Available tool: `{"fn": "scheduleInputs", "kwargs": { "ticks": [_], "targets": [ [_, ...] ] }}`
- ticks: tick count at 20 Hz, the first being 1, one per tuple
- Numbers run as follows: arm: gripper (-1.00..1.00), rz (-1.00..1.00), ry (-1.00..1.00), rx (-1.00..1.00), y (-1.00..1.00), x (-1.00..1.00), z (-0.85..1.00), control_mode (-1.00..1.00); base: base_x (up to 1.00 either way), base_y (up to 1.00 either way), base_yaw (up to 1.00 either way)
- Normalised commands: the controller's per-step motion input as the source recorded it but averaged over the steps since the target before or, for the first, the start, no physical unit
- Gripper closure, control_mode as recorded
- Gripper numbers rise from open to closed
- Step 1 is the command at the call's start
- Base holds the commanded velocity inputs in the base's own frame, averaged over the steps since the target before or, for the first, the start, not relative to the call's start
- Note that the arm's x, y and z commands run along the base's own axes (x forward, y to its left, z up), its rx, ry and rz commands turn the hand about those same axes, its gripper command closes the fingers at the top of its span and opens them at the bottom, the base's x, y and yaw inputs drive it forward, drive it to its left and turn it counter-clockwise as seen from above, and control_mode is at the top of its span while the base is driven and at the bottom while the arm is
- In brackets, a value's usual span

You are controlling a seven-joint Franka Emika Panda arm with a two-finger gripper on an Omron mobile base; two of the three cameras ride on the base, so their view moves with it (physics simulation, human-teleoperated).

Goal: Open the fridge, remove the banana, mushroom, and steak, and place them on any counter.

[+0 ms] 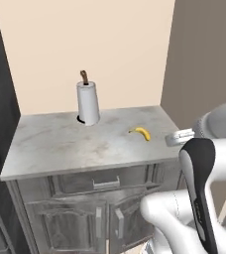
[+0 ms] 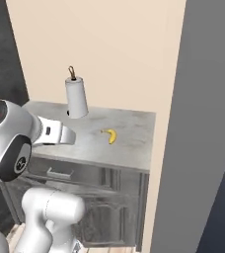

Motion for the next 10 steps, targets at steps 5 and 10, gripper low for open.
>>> {"fn": "scheduleInputs", "kwargs": {
  "ticks": [5, 10],
  "targets": [
    [-1.0, 0.0, 0.0, 0.0, 0.0, 0.0, 0.0, 1.0, -1.0, 0.01, 0.0],
    [-1.0, 0.0, 0.0, 0.0, 0.0, 0.0, 0.0, 1.0, -1.0, 0.58, 0.03]
  ]
}}
